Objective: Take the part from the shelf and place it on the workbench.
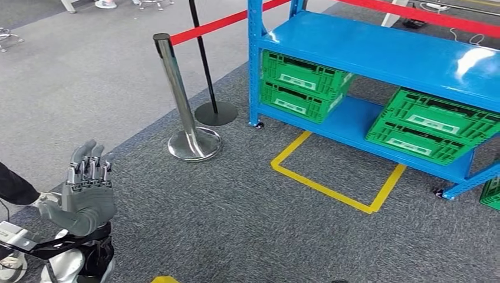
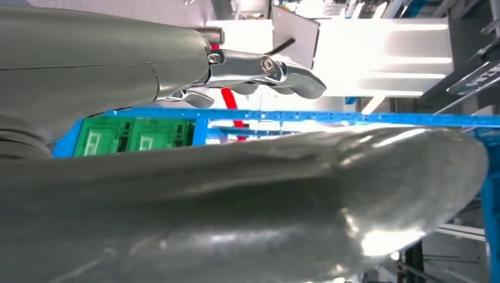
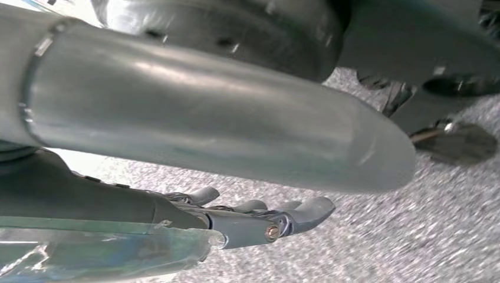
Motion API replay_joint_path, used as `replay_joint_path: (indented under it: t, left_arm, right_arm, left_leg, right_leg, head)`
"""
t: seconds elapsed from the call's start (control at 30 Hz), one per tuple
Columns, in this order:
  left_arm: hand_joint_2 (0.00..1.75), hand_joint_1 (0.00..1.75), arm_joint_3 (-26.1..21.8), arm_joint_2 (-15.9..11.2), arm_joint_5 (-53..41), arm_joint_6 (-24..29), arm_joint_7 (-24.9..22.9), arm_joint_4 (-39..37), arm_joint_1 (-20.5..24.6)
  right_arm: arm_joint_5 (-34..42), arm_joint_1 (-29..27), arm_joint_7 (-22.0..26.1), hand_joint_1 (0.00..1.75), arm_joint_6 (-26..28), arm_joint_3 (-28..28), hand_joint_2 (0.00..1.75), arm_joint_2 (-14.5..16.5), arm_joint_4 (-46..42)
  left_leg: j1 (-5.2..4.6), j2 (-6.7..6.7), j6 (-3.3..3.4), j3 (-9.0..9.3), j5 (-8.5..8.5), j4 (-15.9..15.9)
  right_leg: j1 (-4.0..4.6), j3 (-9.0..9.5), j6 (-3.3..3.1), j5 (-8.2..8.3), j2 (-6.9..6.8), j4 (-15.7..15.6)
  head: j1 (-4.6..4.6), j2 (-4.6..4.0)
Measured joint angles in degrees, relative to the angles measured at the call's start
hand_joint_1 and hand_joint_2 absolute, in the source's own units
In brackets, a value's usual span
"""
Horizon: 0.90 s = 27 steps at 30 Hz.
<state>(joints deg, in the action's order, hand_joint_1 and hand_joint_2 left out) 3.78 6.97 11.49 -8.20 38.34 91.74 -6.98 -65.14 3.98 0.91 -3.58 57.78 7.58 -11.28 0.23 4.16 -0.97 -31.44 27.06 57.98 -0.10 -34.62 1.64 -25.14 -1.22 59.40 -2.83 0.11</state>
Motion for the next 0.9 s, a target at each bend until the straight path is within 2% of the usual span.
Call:
replay_joint_path:
  t: [0.07,0.13,0.17,0.2,0.23,0.27,0.3,0.33,0.37,0.4,0.47,0.5,0.57,0.63,0.67,0.7,0.73,0.77,0.83,0.87,0.9]
  left_arm:
    - [0.00,0.00,0.0,0.0,0.0,0.0,0.0,0.0,0.0]
    - [0.00,0.00,0.0,0.0,0.0,0.0,0.0,-0.1,-0.1]
    - [0.00,0.00,0.0,0.0,0.0,0.0,0.0,-0.1,-0.1]
    - [0.00,0.00,-0.1,0.0,0.0,0.0,0.0,-0.2,-0.1]
    - [0.00,0.00,-0.1,-0.1,0.0,0.0,0.0,-0.2,-0.1]
    - [0.00,0.00,-0.1,-0.1,0.0,0.0,0.0,-0.2,-0.1]
    - [0.00,0.00,-0.1,-0.1,0.0,0.0,0.0,-0.2,-0.1]
    - [0.00,0.00,-0.1,-0.1,0.1,0.1,0.0,-0.2,0.0]
    - [0.00,0.00,-0.2,-0.1,0.1,0.1,0.1,-0.2,0.0]
    - [0.00,0.00,-0.2,-0.1,0.1,0.1,0.1,-0.2,0.0]
    - [0.00,0.00,-0.2,-0.1,0.2,0.1,0.1,-0.2,0.0]
    - [0.00,0.00,-0.2,-0.1,0.2,0.1,0.1,-0.2,0.1]
    - [0.00,0.00,-0.3,-0.1,0.2,0.1,0.1,-0.2,0.2]
    - [0.00,0.00,-0.3,-0.1,0.2,0.1,0.1,-0.2,0.1]
    - [0.00,0.00,-0.4,-0.1,0.2,0.1,0.1,-0.2,0.0]
    - [0.00,0.00,-0.4,-0.1,0.2,0.1,0.1,-0.2,0.0]
    - [0.00,0.00,-0.4,-0.1,0.2,0.1,0.1,-0.2,0.0]
    - [0.00,0.00,-0.4,-0.1,0.2,0.1,0.1,-0.2,0.0]
    - [0.00,0.00,-0.4,-0.1,0.2,0.1,0.1,-0.2,0.0]
    - [0.00,0.00,-0.4,-0.1,0.2,0.1,0.1,-0.2,0.0]
    - [0.00,0.00,-0.4,-0.1,0.2,0.1,0.1,-0.2,0.1]
  right_arm:
    - [0.0,0.1,0.0,0.00,0.0,0.0,0.00,0.0,0.0]
    - [0.0,0.2,0.0,0.00,0.0,0.0,0.00,0.0,0.0]
    - [0.0,0.2,0.0,0.00,0.0,0.0,0.00,0.0,0.0]
    - [0.0,0.2,0.0,0.00,0.0,0.0,0.00,0.0,0.0]
    - [0.0,0.1,0.0,0.00,0.0,0.0,0.00,0.0,0.0]
    - [0.0,0.1,-0.1,0.00,0.0,0.0,0.00,0.0,0.0]
    - [0.0,0.1,-0.1,0.00,0.0,0.0,0.00,0.0,0.0]
    - [0.0,0.1,-0.1,0.00,0.0,0.0,0.00,0.0,0.0]
    - [0.0,0.2,-0.1,0.00,0.0,0.0,0.00,0.0,0.0]
    - [0.0,0.2,-0.1,0.00,0.0,0.0,0.00,0.0,0.0]
    - [0.0,0.0,-0.1,0.00,0.0,0.0,0.00,0.0,0.0]
    - [0.0,-0.1,-0.1,0.00,0.0,0.0,0.00,0.0,0.0]
    - [0.0,-0.2,-0.1,0.00,0.0,0.0,0.00,0.0,0.0]
    - [0.0,0.0,-0.1,0.00,0.0,0.0,0.00,0.0,0.0]
    - [0.0,0.0,-0.1,0.00,0.0,0.0,0.00,0.0,0.0]
    - [0.0,0.0,-0.1,0.00,0.0,0.0,0.00,0.0,0.0]
    - [0.0,-0.1,-0.1,0.00,0.0,0.0,0.00,0.0,0.0]
    - [0.0,-0.1,-0.1,0.00,0.0,0.0,0.00,0.0,0.0]
    - [0.0,-0.1,-0.1,0.00,0.0,0.0,0.00,0.0,0.0]
    - [0.0,0.0,-0.1,0.00,0.0,0.0,0.00,0.0,0.0]
    - [0.0,0.1,-0.1,0.00,0.0,0.0,0.00,0.0,0.0]
  left_leg:
    - [0.16,-1.61,-0.54,-1.37,2.20,3.3]
    - [0.20,-3.32,-0.73,-5.14,5.68,10.8]
    - [0.20,-3.60,-0.76,-7.05,6.71,14.3]
    - [0.20,-3.72,-0.72,-8.27,6.71,16.1]
    - [0.20,-3.80,-0.62,-8.40,5.52,15.7]
    - [0.21,-4.01,-0.48,-7.40,3.44,13.1]
    - [0.27,-4.77,-0.35,-5.66,1.12,9.2]
    - [0.39,-5.88,-0.23,-3.78,-0.51,5.1]
    - [0.49,-6.86,-0.17,-2.39,-1.44,2.1]
    - [0.53,-7.61,-0.09,-1.64,-1.66,0.4]
    - [0.48,-7.27,0.31,-1.47,-1.59,-0.3]
    - [0.51,-6.79,0.65,-1.42,-1.72,-0.4]
    - [0.66,-5.69,1.32,-1.28,-1.88,-0.7]
    - [0.47,-4.48,1.66,-1.25,-1.79,-0.7]
    - [0.36,-3.83,1.73,-1.23,-1.74,-0.7]
    - [0.28,-3.23,1.78,-1.18,-1.68,-0.7]
    - [0.24,-2.69,1.79,-1.09,-1.61,-0.7]
    - [0.24,-2.22,1.75,-0.94,-1.50,-0.6]
    - [0.12,-1.37,1.42,-0.50,-1.18,-0.6]
    - [-0.02,-1.04,1.16,-0.33,-1.03,-0.6]
    - [-0.17,-0.73,0.90,-0.20,-0.94,-0.6]
  right_leg:
    - [-0.29,0.21,-0.72,0.21,1.01,-0.4]
    - [-0.37,0.19,-1.08,0.25,2.09,-0.4]
    - [-0.36,0.17,-1.13,0.25,2.68,-0.4]
    - [-0.34,0.18,-1.14,0.26,3.29,-0.4]
    - [-0.35,0.21,-1.13,0.27,3.92,-0.4]
    - [-0.38,0.25,-1.09,0.29,4.55,-0.4]
    - [-0.43,0.28,-0.98,0.33,5.18,-0.4]
    - [-0.36,0.20,-0.77,0.34,5.79,-0.3]
    - [-0.34,0.04,-0.49,0.38,6.34,-0.3]
    - [-0.35,-0.14,-0.14,0.46,6.81,-0.3]
    - [-0.50,-0.54,0.64,0.73,7.70,-0.6]
    - [-0.54,-0.71,0.97,0.68,7.65,-0.6]
    - [-0.43,-2.18,1.44,-1.08,5.66,2.1]
    - [-0.36,-5.62,1.74,-4.91,2.77,9.5]
    - [-0.39,-7.45,1.86,-6.45,2.05,13.3]
    - [-0.41,-8.55,1.93,-7.08,1.72,15.7]
    - [-0.43,-8.47,1.97,-6.55,1.56,15.8]
    - [-0.42,-7.14,1.94,-5.04,1.37,13.4]
    - [-0.28,-2.57,1.76,-1.58,-0.12,5.2]
    - [-0.19,-0.76,1.51,-0.58,-0.75,2.0]
    - [-0.08,0.26,1.24,-0.18,-1.16,0.2]
  head:
    - [0.24,0.00]
    - [0.48,0.00]
    - [0.52,0.00]
    - [0.53,0.00]
    - [0.52,0.00]
    - [0.52,0.00]
    - [0.53,0.00]
    - [0.54,0.00]
    - [0.52,0.00]
    - [0.55,0.00]
    - [0.53,0.00]
    - [0.51,0.00]
    - [0.22,0.00]
    - [-0.04,0.00]
    - [-0.05,0.00]
    - [-0.04,0.00]
    - [-0.05,0.00]
    - [-0.04,0.00]
    - [-0.07,0.00]
    - [0.01,0.00]
    - [0.05,0.00]
